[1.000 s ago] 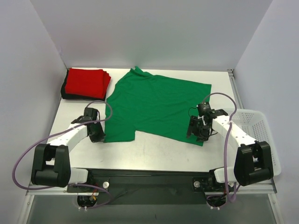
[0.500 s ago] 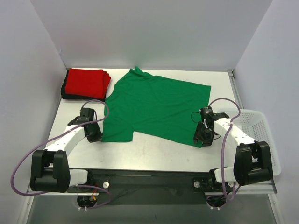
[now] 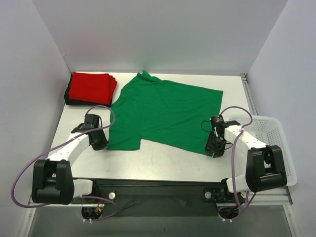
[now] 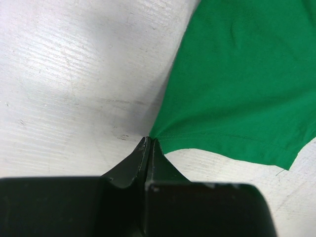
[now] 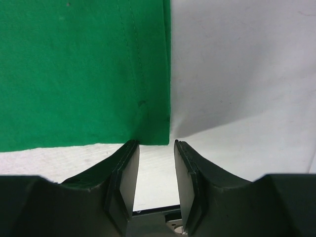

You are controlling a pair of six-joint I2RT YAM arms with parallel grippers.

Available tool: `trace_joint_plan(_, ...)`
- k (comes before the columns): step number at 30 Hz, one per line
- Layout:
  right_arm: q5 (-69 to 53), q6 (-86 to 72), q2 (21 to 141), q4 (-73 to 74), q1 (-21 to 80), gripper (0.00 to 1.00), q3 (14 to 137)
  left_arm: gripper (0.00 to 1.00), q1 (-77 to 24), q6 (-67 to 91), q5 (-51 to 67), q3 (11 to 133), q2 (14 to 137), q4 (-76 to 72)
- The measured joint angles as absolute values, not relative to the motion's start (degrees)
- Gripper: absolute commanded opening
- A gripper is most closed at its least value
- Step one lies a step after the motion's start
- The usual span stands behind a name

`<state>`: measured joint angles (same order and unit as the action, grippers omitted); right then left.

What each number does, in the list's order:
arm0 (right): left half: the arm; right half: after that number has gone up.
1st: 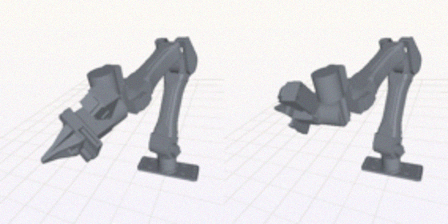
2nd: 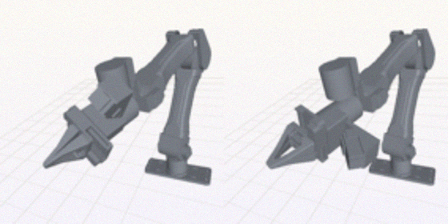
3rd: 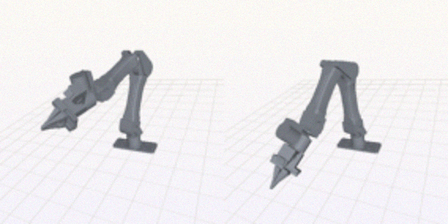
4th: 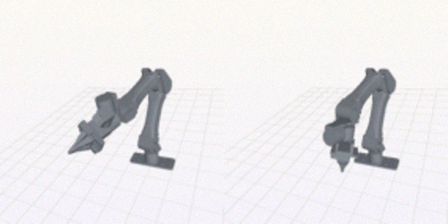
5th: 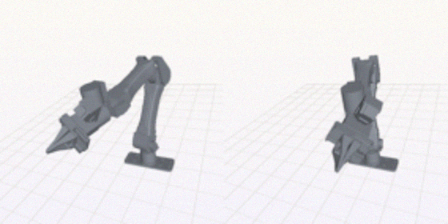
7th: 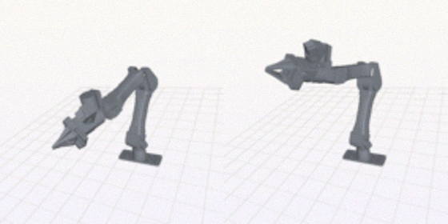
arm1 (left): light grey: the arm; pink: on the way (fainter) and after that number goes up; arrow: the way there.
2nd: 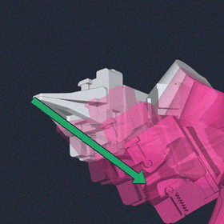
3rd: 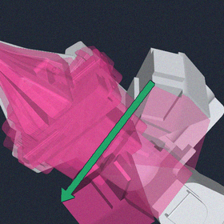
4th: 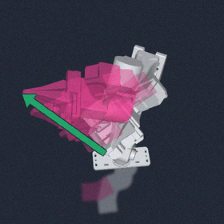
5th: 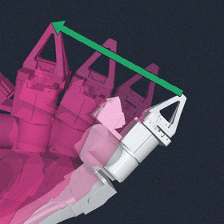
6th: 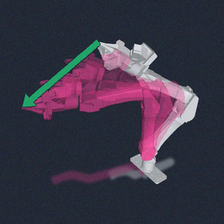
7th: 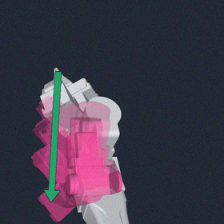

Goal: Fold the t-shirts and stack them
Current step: Grap the side of the flattened tshirt closest away from the robot with both arms

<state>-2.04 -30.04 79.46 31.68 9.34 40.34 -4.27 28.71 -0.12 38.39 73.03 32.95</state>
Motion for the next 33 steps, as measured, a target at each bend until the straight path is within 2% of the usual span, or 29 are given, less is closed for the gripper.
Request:
trace_joint_plan(8,-2.2,-30.2,82.7,29.5,9.3,0.31,40.5,0.00,-4.3,28.3,-0.1,38.4,72.8,32.9)
trace_joint_plan(12,-2.8,-30.2,83.2,29.2,9.3,0.25,40.6,0.00,-4.3,28.3,-0.1,38.4,72.8,32.9)
trace_joint_plan(15,-3.7,-30.3,83.4,28.8,9.3,0.10,40.8,0.00,-4.3,28.3,-0.1,38.4,72.8,32.9)
trace_joint_plan(18,-4.2,-30.2,83.5,28.6,9.3,0.00,40.8,0.00,-4.3,28.3,-0.1,38.4,72.7,33.0)
trace_joint_plan(26,-6.3,-30.3,84.4,30.3,10.0,0.00,41.9,0.00,-2.7,28.6,2.4,40.0,69.5,36.5)
trace_joint_plan(33,-7.0,-32.2,84.5,35.5,15.4,0.00,42.1,0.00,-2.4,30.2,4.2,41.3,64.9,41.6)
